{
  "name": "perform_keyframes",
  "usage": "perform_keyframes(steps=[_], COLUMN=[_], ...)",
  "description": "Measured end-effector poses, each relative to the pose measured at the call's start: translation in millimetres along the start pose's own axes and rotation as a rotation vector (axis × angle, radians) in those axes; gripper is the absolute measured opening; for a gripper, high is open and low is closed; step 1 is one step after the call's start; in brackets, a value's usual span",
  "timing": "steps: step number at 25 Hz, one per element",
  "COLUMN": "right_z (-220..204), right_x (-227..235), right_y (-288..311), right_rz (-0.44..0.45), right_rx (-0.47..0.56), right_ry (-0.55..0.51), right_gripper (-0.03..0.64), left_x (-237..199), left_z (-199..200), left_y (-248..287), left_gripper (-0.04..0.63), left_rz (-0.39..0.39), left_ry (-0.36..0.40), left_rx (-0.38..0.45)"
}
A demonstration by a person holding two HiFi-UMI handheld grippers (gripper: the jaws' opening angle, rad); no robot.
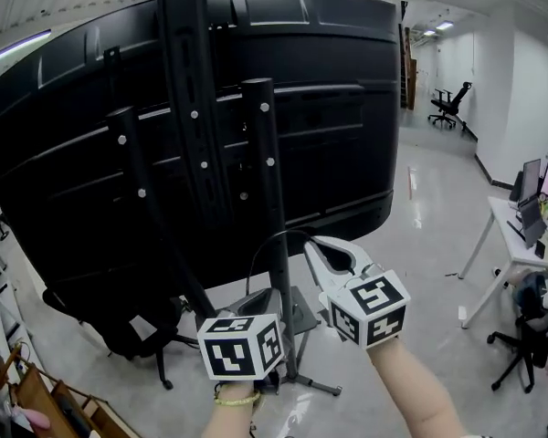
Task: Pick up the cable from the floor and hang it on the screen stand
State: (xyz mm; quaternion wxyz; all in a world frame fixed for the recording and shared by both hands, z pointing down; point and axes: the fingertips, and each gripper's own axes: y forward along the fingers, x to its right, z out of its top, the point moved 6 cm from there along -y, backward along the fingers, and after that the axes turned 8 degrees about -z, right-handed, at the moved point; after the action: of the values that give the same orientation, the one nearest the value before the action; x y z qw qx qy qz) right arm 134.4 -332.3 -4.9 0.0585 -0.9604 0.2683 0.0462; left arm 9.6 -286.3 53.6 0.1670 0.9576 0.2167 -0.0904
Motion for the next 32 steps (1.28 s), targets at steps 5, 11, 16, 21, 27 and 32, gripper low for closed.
perform_keyframes(steps=[5, 11, 16, 21, 27, 32], right_z=[66, 145, 203, 225, 206, 183], right_x=[18, 32, 48, 56, 56, 48], right_y=[39, 75, 108, 135, 142, 130], right_rz=[-0.032, -0.07, -0.127, -0.158, -0.184, -0.202], right_rx=[0.073, 0.169, 0.192, 0.141, 0.094, 0.097], right_ry=[-0.038, -0.062, -0.107, -0.166, -0.211, -0.245], right_gripper=[0.011, 0.009, 0.009, 0.009, 0.008, 0.026], left_x=[-2, -4, -9, -18, -29, -31], left_z=[71, 171, 229, 257, 248, 213], left_y=[15, 15, 13, 13, 18, 29], left_gripper=[0.008, 0.008, 0.008, 0.008, 0.008, 0.008], left_rz=[-0.005, 0.023, 0.06, 0.092, 0.088, 0.079], left_ry=[0.088, 0.194, 0.274, 0.3, 0.281, 0.262], left_rx=[0.041, 0.155, 0.193, 0.214, 0.199, 0.158])
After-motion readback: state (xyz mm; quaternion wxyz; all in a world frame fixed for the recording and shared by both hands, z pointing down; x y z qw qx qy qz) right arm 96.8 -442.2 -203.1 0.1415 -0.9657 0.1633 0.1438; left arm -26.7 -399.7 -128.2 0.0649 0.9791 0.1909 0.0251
